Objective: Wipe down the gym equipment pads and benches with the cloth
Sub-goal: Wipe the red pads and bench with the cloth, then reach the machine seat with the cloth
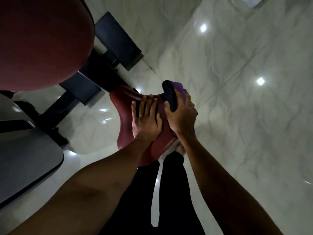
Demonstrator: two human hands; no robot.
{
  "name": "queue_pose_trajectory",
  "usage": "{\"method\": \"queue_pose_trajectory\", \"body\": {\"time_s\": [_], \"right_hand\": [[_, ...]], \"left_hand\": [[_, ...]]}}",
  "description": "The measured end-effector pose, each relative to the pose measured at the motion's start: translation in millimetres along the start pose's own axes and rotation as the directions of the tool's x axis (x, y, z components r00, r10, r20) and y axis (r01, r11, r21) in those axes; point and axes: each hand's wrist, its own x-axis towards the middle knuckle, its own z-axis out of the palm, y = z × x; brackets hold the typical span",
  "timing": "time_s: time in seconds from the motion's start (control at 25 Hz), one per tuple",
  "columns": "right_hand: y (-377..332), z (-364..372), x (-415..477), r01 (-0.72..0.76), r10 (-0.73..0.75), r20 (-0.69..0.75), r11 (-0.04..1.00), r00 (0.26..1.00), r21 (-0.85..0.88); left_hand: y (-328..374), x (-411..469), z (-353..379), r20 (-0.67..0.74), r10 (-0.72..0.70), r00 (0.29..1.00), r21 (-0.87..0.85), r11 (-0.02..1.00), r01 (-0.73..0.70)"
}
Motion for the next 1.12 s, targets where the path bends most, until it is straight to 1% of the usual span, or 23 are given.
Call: {"method": "queue_pose_trajectory", "body": {"time_s": [0.08, 0.12, 0.2, 0.24, 0.32, 0.36, 0.4, 0.52, 0.64, 0.72, 0.88, 0.96, 1.12], "right_hand": [[-1.7, 2.0, -10.6, -0.164, 0.166, -0.018, 0.983, 0.986, 0.086], [-1.3, 1.3, -19.2, -0.211, 0.215, -0.011, 0.967, 0.977, 0.141], [5.8, -4.3, -43.9, -0.265, 0.262, 0.043, 0.933, 0.964, 0.243], [12.1, -6.9, -58.4, -0.296, 0.281, 0.094, 0.916, 0.955, 0.27], [21.3, -15.0, -82.8, -0.355, 0.302, 0.218, 0.894, 0.928, 0.274], [23.2, -21.3, -87.2, -0.357, 0.295, 0.24, 0.891, 0.925, 0.281], [23.7, -29.4, -87.6, -0.336, 0.279, 0.22, 0.895, 0.935, 0.294], [23.7, -58.0, -76.6, -0.263, 0.239, 0.113, 0.907, 0.965, 0.329], [18.4, -89.8, -72.1, -0.265, 0.237, 0.127, 0.917, 0.963, 0.298], [12.5, -110.2, -69.1, -0.235, 0.205, 0.137, 0.937, 0.969, 0.259], [7.1, -164.1, -66.7, -0.21, 0.197, 0.079, 0.954, 0.977, 0.215], [8.3, -192.4, -67.2, -0.219, 0.213, 0.052, 0.949, 0.976, 0.227], [20.0, -251.4, -58.0, -0.246, 0.239, 0.056, 0.952, 0.969, 0.185]], "left_hand": [[-0.7, 0.3, -0.1, 0.017, 0.002, 1.0, 0.024, 1.0, -0.003], [-0.9, -0.1, -0.7, 0.029, -0.002, 1.0, 0.023, 1.0, 0.001], [-0.2, 0.5, -1.3, 0.049, -0.001, 0.999, 0.024, 1.0, 0.0], [0.5, 1.3, -0.7, 0.058, 0.002, 0.998, 0.029, 1.0, -0.003], [-0.6, 0.6, -1.7, 0.073, 0.007, 0.997, 0.034, 0.999, -0.01], [-0.9, -0.1, -1.7, 0.08, 0.01, 0.997, 0.032, 0.999, -0.013], [-0.6, -1.0, -3.1, 0.088, 0.012, 0.996, 0.028, 1.0, -0.014], [0.1, 0.3, -14.9, 0.159, 0.02, 0.987, -0.036, 0.999, -0.014], [6.7, 5.0, -36.4, 0.258, 0.016, 0.966, -0.116, 0.993, 0.014], [15.9, 12.0, -55.3, 0.281, 0.012, 0.96, -0.186, 0.982, 0.042], [52.0, 28.9, -111.0, 0.287, 0.113, 0.951, -0.31, 0.951, -0.02], [71.6, 39.4, -142.0, 0.331, 0.144, 0.933, -0.301, 0.953, -0.04], [116.5, 62.1, -195.7, 0.439, 0.203, 0.875, -0.193, 0.973, -0.129]]}}
